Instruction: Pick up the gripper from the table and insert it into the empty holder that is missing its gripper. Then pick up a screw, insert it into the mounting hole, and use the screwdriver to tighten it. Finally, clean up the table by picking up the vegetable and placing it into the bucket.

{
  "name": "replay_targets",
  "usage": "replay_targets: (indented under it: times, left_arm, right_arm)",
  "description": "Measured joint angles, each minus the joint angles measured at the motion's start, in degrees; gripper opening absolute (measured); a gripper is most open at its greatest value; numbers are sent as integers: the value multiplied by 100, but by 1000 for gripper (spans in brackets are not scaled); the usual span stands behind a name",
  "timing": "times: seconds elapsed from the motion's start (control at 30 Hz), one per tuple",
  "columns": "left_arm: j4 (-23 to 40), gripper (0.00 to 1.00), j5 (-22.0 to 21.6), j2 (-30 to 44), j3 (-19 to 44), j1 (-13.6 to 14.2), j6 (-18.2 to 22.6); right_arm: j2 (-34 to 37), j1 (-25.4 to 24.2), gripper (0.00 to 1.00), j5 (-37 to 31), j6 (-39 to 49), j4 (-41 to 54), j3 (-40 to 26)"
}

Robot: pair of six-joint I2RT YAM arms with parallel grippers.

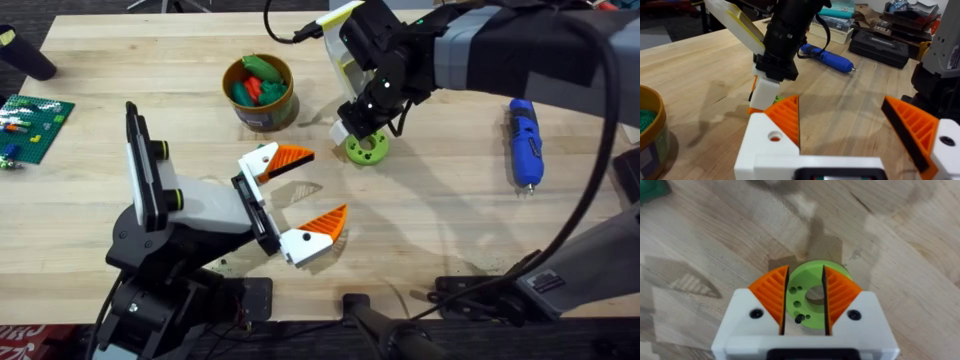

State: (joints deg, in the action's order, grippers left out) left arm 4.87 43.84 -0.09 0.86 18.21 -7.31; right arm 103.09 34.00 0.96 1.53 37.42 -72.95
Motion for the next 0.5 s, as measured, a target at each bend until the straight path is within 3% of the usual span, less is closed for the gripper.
replay_targets:
  times: [0.3,0.5]
  left_arm:
    - [-18,987,4,12,0,-2,-4]
    - [-18,987,4,12,0,-2,-4]
  right_arm:
    - [-49,-7,381,15,-22,241,-7]
    - [-623,-15,381,17,-23,615,-49]
